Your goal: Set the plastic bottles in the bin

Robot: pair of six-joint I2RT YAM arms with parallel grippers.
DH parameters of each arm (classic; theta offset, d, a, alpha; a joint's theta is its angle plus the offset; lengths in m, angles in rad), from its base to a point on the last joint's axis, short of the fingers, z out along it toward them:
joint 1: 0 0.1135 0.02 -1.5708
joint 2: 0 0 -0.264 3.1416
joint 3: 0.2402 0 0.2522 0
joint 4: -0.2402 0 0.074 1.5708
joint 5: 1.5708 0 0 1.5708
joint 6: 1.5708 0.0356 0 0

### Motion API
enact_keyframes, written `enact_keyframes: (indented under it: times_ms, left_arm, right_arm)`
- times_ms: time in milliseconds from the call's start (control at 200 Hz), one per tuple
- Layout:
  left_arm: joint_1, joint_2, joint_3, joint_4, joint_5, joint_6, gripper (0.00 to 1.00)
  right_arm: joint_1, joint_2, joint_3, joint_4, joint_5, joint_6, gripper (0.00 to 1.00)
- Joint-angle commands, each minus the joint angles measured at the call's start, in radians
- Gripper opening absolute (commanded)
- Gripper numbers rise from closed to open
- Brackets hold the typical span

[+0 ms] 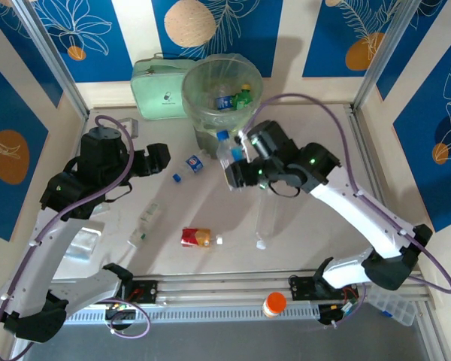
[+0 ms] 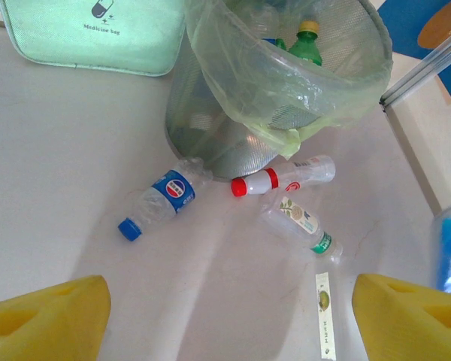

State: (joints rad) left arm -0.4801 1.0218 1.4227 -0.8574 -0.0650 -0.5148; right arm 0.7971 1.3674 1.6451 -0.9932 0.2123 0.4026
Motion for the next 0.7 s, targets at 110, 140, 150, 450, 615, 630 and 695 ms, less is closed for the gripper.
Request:
enact_keyframes:
  times_ms: [110,140,150,450,615,630,695]
  left_arm:
    - [0.004,0.000,0.055,-0.046,-0.016,-0.013,0.84]
    - [0.004,0.000,0.056,-0.045,-0.015,-0.014,0.84]
    - [0.004,0.000,0.056,-0.045,-0.016,-0.014,0.84]
    - [0.004,0.004,0.051,-0.057,-0.032,-0.008,0.84]
    - [0.005,0.009,0.052,-0.059,-0.042,0.001,0.84]
    - [0.005,0.009,0.052,-0.060,-0.043,0.002,0.84]
    - [0.005,0.011,0.046,-0.058,-0.042,0.000,0.84]
  right_arm:
    - [-0.185,0.176,0.288,0.082,-0.155,0.210,0.53]
    - [-0.200,0.213,0.339,0.078,-0.157,0.218,0.53]
    - [-0.203,0.226,0.357,0.074,-0.157,0.220,0.53]
    - [-0.278,0.619,0.897,-0.036,-0.208,0.161,0.53]
    - [-0.336,0.811,1.093,-0.064,-0.321,0.208,0.53]
    - [-0.341,0.824,1.099,-0.064,-0.338,0.214,0.53]
    - [-0.356,0.859,1.104,-0.056,-0.380,0.225,0.53]
